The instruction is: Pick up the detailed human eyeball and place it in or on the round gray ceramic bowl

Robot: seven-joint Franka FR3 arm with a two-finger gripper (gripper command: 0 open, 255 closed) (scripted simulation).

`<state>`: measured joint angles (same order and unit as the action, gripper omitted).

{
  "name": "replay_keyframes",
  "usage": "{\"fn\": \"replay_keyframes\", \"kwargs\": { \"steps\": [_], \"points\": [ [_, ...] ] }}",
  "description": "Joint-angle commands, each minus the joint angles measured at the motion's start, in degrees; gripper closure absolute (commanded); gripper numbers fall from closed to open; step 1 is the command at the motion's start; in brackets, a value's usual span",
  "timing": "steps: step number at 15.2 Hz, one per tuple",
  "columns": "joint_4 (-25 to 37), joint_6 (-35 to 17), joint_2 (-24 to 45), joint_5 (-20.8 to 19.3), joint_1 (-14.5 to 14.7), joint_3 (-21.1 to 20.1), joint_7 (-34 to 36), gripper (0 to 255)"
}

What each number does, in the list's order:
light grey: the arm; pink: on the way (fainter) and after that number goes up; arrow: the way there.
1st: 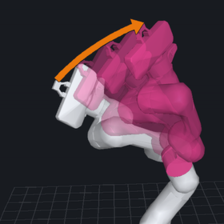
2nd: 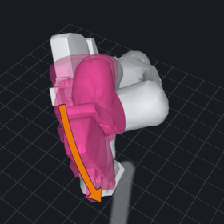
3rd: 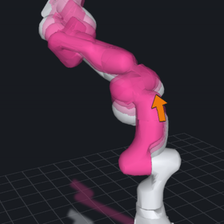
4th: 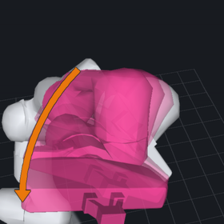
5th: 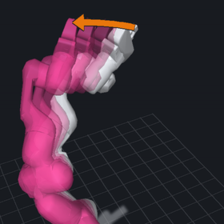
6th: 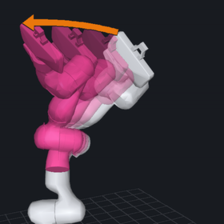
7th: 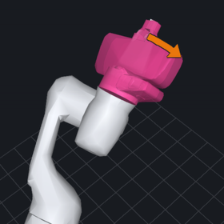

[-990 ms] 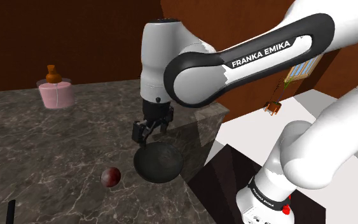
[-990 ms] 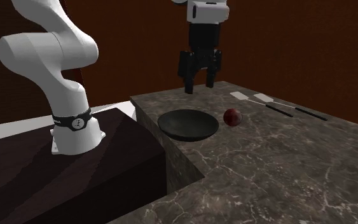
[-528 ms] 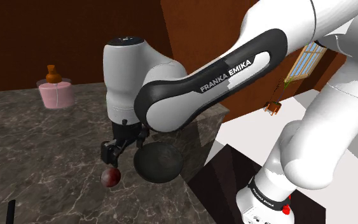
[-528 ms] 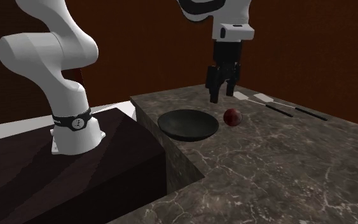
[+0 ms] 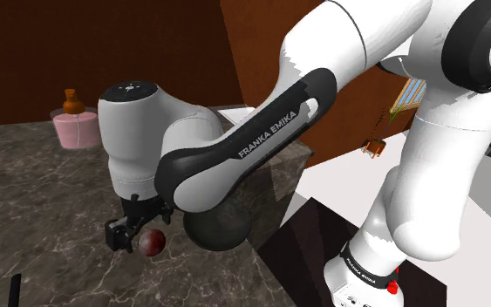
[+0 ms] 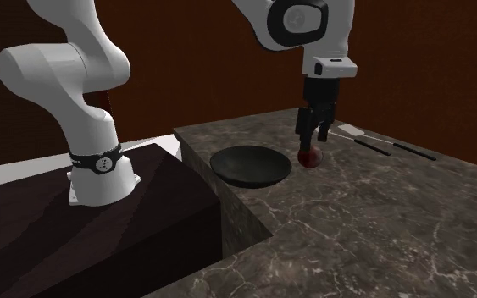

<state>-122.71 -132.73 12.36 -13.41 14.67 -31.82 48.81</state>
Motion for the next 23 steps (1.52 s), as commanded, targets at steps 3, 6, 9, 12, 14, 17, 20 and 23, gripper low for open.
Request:
{"fn": "replay_keyframes", "kwargs": {
  "steps": [3, 6, 9, 12, 14, 17, 20, 23],
  "points": [
    [-0.8, -2.7, 2.2, -2.1, 0.5, 0.8, 1.4, 0],
    [-0.9, -3.0, 2.6, -2.4, 0.6, 0.9, 1.6, 0],
    [-0.9, -3.0, 2.6, -2.4, 0.6, 0.9, 1.6, 0],
    [-0.9, -3.0, 2.6, -2.4, 0.6, 0.9, 1.6, 255],
    [-0.9, -3.0, 2.6, -2.4, 0.6, 0.9, 1.6, 255],
    [-0.9, -3.0, 2.6, -2.4, 0.6, 0.9, 1.6, 255],
    [-0.9, -3.0, 2.6, -2.4, 0.6, 0.9, 1.6, 255],
    [-0.6, -1.8, 1.4, -1.3, 0.3, 0.5, 0.9, 255]
  ]
}}
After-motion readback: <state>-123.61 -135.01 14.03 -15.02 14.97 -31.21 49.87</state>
